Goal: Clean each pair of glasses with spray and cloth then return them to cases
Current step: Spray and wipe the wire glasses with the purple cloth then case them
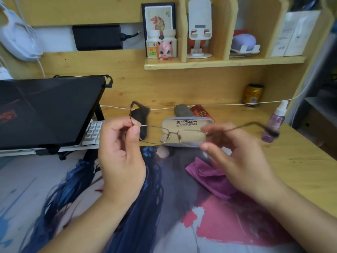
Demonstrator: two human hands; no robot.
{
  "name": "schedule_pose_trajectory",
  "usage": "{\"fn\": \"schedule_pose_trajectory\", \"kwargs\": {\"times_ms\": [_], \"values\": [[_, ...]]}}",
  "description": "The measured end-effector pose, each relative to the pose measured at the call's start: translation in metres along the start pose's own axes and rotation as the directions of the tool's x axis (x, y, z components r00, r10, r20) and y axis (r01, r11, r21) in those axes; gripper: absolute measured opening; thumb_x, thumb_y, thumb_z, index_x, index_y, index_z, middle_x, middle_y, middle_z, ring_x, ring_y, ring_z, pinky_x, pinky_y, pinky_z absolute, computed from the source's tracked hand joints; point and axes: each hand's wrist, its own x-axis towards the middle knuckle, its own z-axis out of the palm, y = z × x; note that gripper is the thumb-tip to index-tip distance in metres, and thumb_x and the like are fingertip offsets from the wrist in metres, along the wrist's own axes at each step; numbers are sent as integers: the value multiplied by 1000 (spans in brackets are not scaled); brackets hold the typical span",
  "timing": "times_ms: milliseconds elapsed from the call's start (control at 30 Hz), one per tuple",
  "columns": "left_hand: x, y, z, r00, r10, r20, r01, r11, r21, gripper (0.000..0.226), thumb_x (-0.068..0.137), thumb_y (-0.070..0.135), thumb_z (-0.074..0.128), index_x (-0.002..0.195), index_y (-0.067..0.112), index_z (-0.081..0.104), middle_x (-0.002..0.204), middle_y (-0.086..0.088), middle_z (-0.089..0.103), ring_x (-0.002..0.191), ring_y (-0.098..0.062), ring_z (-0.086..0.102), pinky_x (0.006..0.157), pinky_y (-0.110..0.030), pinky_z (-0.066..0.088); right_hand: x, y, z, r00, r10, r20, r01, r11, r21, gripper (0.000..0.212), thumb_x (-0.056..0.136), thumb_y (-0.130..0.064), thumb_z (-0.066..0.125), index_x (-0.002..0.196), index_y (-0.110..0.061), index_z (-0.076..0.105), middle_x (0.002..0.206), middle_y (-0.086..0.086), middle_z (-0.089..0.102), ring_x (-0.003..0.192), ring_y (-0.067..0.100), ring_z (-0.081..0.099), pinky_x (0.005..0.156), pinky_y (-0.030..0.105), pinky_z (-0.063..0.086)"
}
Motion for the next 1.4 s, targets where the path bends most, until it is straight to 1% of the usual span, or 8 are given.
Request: {"fn": "schedule_pose_trajectory", "kwargs": {"times_ms": [133, 300, 433, 533, 633, 1000, 1167, 1400], "values": [[2, -1, 0, 998, 62, 34, -60, 997, -53, 36, 98, -9, 49, 106, 25, 51, 104, -7, 60, 97, -27, 61, 89, -32, 48, -2, -2, -7, 969, -146, -198, 148, 989, -5, 5, 93, -11, 69, 98, -9, 71, 82, 2, 73, 75, 13, 72, 72, 37, 58], [3, -5, -3, 995, 91, 38, -90, 995, -29, 34, 99, -8, 52, 107, 25, 53, 105, -17, 61, 99, -41, 62, 90, -49, 50, -4, -5, -9, 964, -175, -202, 175, 984, -20, 7, 93, -11, 68, 97, -6, 69, 82, 1, 73, 75, 8, 73, 72, 26, 56], [3, -1, -2, 989, 136, 51, -135, 991, -25, 33, 98, -9, 50, 104, 24, 52, 104, -17, 58, 95, -38, 60, 87, -43, 49, -5, -5, -10, 972, -134, -191, 138, 990, 5, 5, 92, -7, 69, 97, -5, 70, 81, -2, 73, 75, 9, 73, 70, 30, 57], [4, 2, -2, 980, 183, 83, -183, 983, -12, 33, 97, -8, 48, 106, 24, 53, 102, -9, 56, 93, -36, 59, 86, -39, 48, -4, -4, -8, 984, -10, -177, 28, 994, 102, 10, 93, -1, 67, 96, -11, 69, 77, -4, 72, 73, 13, 73, 71, 38, 59], [2, 3, -1, 967, 222, 123, -225, 974, 11, 32, 94, -14, 47, 106, 15, 54, 103, -4, 55, 92, -34, 60, 84, -38, 48, -1, 1, -7, 983, 56, -172, -27, 986, 164, 10, 94, -1, 65, 96, -11, 68, 79, -2, 73, 72, 15, 73, 74, 36, 60], [2, 6, -2, 944, 291, 156, -304, 950, 71, 24, 94, -12, 50, 102, 10, 55, 101, 3, 54, 96, -24, 60, 85, -36, 48, 1, 8, -7, 978, 81, -192, -42, 979, 201, 16, 94, -4, 66, 95, -20, 69, 81, 2, 74, 75, 16, 74, 74, 33, 58], [2, 4, -4, 922, 340, 184, -361, 927, 98, 20, 95, -10, 54, 103, 8, 58, 109, 1, 53, 94, -31, 60, 78, -48, 50, 2, 12, -7, 983, 72, -169, -37, 978, 206, 17, 93, 0, 66, 98, -16, 70, 83, 4, 75, 78, 19, 74, 74, 35, 58], [8, 5, -5, 904, 313, 290, -372, 911, 176, 20, 91, -12, 60, 100, 2, 72, 91, -18, 61, 86, -20, 60, 76, -27, 48, 6, 29, -8, 988, 83, -127, -57, 978, 201, 21, 93, -4, 67, 98, -23, 73, 84, 5, 74, 80, 22, 72, 76, 44, 58]]}}
